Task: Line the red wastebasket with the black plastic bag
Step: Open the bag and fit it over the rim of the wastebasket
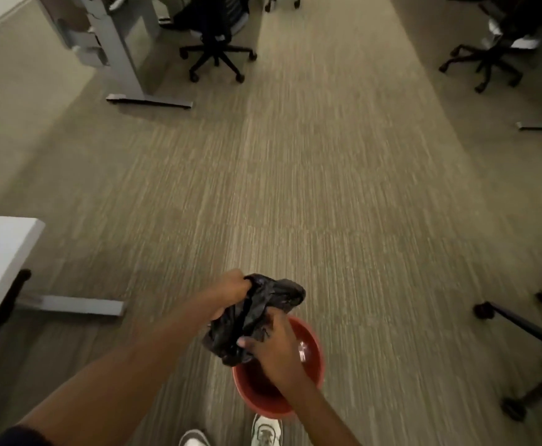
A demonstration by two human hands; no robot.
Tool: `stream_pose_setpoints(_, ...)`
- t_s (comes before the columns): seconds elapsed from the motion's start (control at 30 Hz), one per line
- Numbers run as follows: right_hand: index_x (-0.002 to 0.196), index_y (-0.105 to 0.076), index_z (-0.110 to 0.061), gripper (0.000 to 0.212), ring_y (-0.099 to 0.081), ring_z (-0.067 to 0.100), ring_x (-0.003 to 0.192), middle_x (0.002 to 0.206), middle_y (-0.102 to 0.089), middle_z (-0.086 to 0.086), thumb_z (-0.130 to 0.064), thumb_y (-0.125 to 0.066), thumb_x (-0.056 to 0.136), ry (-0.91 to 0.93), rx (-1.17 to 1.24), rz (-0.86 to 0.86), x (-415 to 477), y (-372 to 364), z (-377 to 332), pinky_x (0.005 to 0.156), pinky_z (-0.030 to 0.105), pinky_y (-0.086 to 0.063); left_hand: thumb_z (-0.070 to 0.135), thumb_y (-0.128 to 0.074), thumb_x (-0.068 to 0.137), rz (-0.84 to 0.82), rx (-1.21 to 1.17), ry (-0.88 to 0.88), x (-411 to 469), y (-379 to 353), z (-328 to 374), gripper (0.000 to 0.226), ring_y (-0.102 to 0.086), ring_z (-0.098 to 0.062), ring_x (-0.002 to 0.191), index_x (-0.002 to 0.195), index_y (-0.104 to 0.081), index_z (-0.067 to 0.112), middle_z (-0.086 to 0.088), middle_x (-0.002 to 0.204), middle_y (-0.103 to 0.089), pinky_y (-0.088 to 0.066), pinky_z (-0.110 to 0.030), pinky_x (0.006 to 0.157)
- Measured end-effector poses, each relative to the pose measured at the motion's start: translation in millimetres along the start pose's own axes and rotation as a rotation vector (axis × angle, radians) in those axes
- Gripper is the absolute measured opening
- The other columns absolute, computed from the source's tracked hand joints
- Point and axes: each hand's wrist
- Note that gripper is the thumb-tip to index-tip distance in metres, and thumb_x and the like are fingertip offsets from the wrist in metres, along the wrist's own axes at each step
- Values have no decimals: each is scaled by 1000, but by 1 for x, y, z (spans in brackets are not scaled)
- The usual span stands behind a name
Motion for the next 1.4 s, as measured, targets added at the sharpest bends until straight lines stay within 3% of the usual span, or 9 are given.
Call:
stream_pose_setpoints(0.2, 73, -59, -27, 28, -62, 16, 76, 75, -67, -5, -1, -62, 83, -176, -108, 189, -2, 37, 79, 77, 37, -48, 21, -47, 93, -100, 16, 163, 18, -31, -31, 31, -59, -25, 92, 114, -54, 0, -14, 108, -59, -49, -29, 66)
stream_pose_setpoints(0.27, 82, -62, -17, 14, -64, 24, 82, 81, -68, 1, -8, -72, 80, -282, 39, 207, -9, 36, 89, 77, 40, -52, 19, -47, 91, -91, -31, 203, 23, -38, -43, 26, -61, -24, 85, 107, -57, 1, -15, 104, -61, -50, -28, 63)
stream_pose_setpoints(0.4, 115, -48, -21, 69, -65, 3, 97, 108, -66, -12, -32, -86, 58, -295, 215, -57, -33, -17, 91, 79, 16, -50, 19, -48, 91, -65, -148, 247, 32, -61, -56, 39, -60, -28, 100, 123, -51, -2, -15, 115, -59, -51, -32, 72)
stream_pose_setpoints(0.47, 117, -51, -24, 56, -62, 7, 104, 113, -66, -9, -31, -78, 69, -268, 83, 2, -36, -30, 101, 88, 23, -48, 17, -49, 92, -75, -171, 249, 35, -71, -59, 40, -56, -27, 101, 127, -46, -2, -13, 116, -55, -50, -32, 74)
stream_pose_setpoints(0.57, 98, -67, -20, 19, -68, 16, 91, 96, -74, -1, -9, -59, 85, -307, -65, 130, -23, -15, 120, 83, 33, -52, 18, -49, 92, -83, -150, 250, 43, -76, -66, 41, -57, -31, 106, 128, -47, -2, -20, 124, -56, -51, -37, 84)
stream_pose_setpoints(0.67, 77, -62, -24, 31, -62, 7, 73, 76, -66, -9, 6, -54, 81, -302, -120, 245, -12, 20, 138, 71, 22, -46, 25, -54, 89, -130, -48, 246, 48, -69, -73, 49, -56, -32, 111, 132, -47, 2, -18, 130, -54, -51, -38, 91)
stream_pose_setpoints(0.87, 85, -64, -8, 16, -63, 29, 80, 81, -68, 8, 2, -52, 82, -294, -421, 357, 38, 87, 171, 67, 30, -42, 45, -74, 74, -471, 216, 284, 47, -53, -78, 39, -72, -18, 65, 85, -68, 8, -3, 74, -75, -54, -25, 52)
stream_pose_setpoints(1.27, 99, -53, -2, 14, -64, 33, 86, 97, -66, 17, -9, -45, 90, -426, -909, 266, 84, 112, 197, 70, 39, -49, 45, -48, 95, -543, 253, 64, 35, -67, -94, 21, -60, 11, 60, 87, -60, 30, 19, 77, -61, -43, -4, 50)
stream_pose_setpoints(1.4, 107, -52, 1, 40, -63, 37, 93, 102, -65, 21, -22, -68, 78, -482, -802, -8, 86, 102, 200, 78, 42, -52, 33, -47, 98, -574, 286, 61, 26, -82, -110, 34, -64, -13, 100, 122, -61, 13, -1, 109, -68, -51, -26, 88)
Point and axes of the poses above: each hand's wrist, its own x-axis towards the middle knuckle, its own y-axis out of the back of the hand, z = x × y
